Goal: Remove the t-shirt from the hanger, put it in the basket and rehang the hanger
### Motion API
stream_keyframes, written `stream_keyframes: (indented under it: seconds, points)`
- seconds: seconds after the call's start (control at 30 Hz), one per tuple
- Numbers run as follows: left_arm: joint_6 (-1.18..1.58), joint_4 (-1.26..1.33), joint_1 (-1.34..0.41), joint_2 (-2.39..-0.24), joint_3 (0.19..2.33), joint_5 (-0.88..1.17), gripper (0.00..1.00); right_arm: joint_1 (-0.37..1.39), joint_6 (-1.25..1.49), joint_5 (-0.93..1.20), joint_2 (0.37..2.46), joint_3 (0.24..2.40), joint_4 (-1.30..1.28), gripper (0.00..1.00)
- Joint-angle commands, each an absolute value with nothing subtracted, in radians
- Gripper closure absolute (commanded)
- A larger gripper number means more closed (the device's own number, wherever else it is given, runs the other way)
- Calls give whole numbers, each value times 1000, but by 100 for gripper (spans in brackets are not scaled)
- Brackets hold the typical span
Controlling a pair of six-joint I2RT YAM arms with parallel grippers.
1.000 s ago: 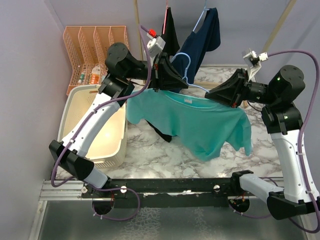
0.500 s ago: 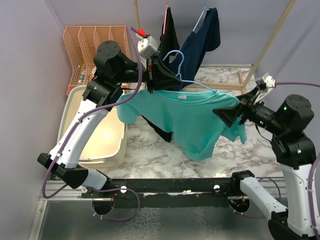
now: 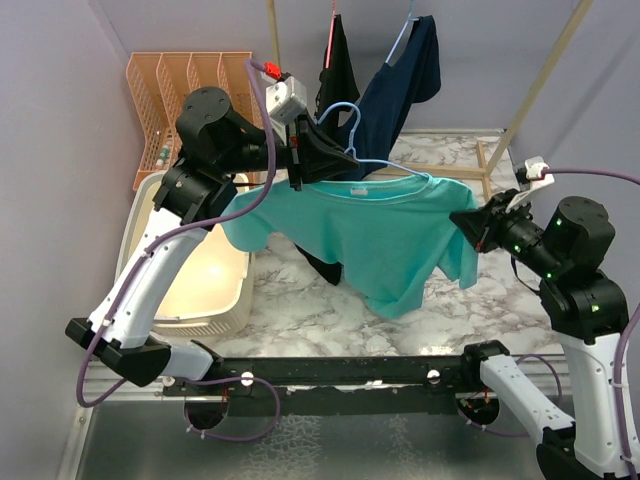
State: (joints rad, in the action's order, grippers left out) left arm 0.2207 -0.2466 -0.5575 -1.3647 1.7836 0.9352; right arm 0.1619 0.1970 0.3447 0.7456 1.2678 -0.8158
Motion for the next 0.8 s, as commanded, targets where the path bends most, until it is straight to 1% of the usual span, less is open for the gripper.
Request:
stream_keyframes:
  seconds: [0.0,0.13,0.37,0.47,0.57,0.63,0.73,0.77]
  points:
    - [171,-261,-553,-1285,1766,863,100,163,236,17,743,1297,-867,99]
    - [150,-273,-553,-1254,1750,834,100,162,270,-204,768,1294,-913,99]
    - [113,-321,-552,-1229,1756,794,100,163,305,-374,771,1249,-938,99]
    - [107,-321,-553,-1214,1742,780,100,163,301,-403,779,1226,-939,99]
    - [120,-306,-552,-1212,1729,769,100,162,291,-345,787,1195,-927,99]
    - [143,-276,-552,-1220,1718,775,100,163,280,-268,786,1178,-912,99]
    - [191,-239,-552,-1255,1713,807,100,163,229,-59,769,1163,-868,98]
    - [204,-231,-552,-1268,1712,816,100,162,209,27,761,1166,-860,94]
